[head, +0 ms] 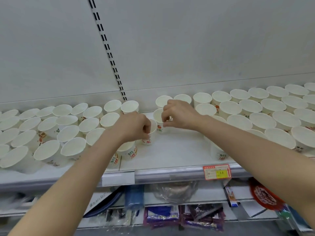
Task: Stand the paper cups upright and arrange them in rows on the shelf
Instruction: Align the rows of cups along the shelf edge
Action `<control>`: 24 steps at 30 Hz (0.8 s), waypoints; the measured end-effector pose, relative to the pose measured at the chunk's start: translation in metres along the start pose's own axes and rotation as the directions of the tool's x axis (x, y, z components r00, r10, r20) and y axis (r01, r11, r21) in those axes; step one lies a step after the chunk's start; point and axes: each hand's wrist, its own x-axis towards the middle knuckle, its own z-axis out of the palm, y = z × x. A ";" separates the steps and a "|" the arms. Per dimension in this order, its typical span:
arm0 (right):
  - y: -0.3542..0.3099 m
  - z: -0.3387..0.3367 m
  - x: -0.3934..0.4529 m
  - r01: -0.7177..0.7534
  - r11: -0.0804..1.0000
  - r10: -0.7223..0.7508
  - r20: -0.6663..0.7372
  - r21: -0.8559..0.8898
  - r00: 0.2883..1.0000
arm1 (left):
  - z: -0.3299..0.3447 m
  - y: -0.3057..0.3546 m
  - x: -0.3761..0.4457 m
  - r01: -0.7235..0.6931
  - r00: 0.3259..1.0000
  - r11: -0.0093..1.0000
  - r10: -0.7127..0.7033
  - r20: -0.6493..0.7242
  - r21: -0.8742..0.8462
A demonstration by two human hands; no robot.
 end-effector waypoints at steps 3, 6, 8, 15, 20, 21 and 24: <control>0.008 -0.006 -0.011 -0.039 0.998 0.039 -0.013 -0.047 0.999 | 0.009 0.012 0.005 -0.049 0.994 0.999 0.050 -0.096 0.017; 0.024 -0.013 -0.026 -0.062 0.993 0.059 -0.031 -0.105 0.998 | 0.013 0.020 0.013 -0.101 0.983 0.994 0.095 -0.160 -0.031; 0.032 -0.018 -0.034 -0.089 0.987 0.089 -0.003 -0.130 0.996 | 0.011 0.015 0.017 -0.145 0.979 0.986 0.130 -0.159 -0.086; 0.016 -0.014 -0.034 -0.294 0.955 0.295 0.018 -0.040 0.955 | 0.006 -0.009 0.031 -0.229 0.970 0.970 0.220 -0.102 -0.082; 0.020 -0.011 -0.034 -0.383 0.924 0.383 0.003 0.002 0.924 | 0.011 -0.005 0.042 -0.205 0.972 0.975 0.194 -0.132 -0.081; 0.023 -0.014 -0.038 -0.393 0.920 0.392 0.013 0.009 0.920 | 0.013 -0.006 0.043 -0.200 0.972 0.976 0.185 -0.144 -0.092; 0.033 -0.024 -0.050 -0.372 0.928 0.371 0.038 0.017 0.928 | 0.017 -0.005 0.042 -0.196 0.967 0.964 0.159 -0.201 -0.178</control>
